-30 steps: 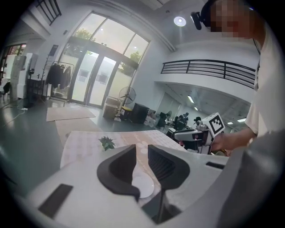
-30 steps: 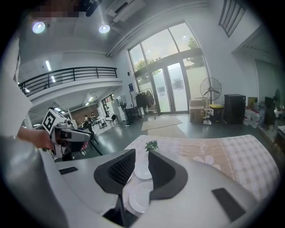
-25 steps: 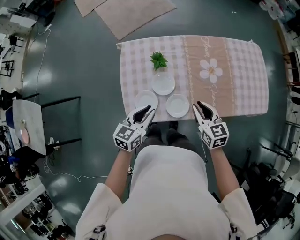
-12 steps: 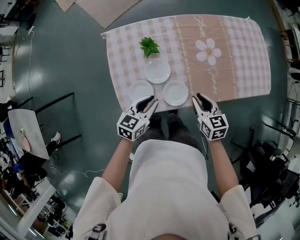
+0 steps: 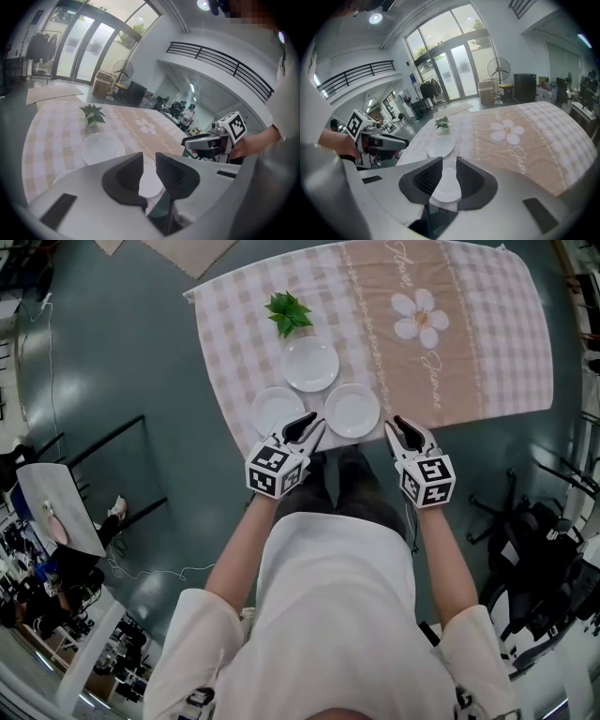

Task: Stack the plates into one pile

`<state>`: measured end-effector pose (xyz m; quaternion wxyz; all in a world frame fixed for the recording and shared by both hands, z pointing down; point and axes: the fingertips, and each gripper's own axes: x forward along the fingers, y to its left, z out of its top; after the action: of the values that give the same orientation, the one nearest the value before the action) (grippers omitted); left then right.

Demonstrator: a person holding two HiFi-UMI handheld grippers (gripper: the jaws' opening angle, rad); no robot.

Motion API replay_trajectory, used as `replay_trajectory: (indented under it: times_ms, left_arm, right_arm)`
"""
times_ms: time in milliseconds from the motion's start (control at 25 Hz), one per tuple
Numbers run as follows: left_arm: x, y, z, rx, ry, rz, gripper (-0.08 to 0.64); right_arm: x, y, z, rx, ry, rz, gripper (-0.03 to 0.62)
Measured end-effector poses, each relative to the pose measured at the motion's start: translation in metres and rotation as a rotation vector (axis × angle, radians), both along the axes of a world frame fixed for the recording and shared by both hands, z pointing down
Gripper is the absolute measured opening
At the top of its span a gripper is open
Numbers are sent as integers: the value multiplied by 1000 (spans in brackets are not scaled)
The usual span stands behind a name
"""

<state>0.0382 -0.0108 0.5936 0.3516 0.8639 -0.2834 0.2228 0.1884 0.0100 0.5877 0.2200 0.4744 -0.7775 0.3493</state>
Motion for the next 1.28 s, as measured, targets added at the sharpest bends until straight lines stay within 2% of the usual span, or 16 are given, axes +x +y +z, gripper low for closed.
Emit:
replay_trajectory:
  times_ms: [280,560,760,1280]
  left_arm:
    - [5,4,41,-32,-79,16,89]
    - [9,12,83,-99,-142,15,96]
    - [8,22,109,-156,-210,-9,100]
    - [8,30,152,-249,-296,-67,103]
  right_arm:
    - [-5,0,37,-50,3,-3,110]
    - [-6,5,74,-100,20,-23,110]
    - [-4,13,98,-137,30,-28,110]
    - [-2,24,147,-232,40,-30,112]
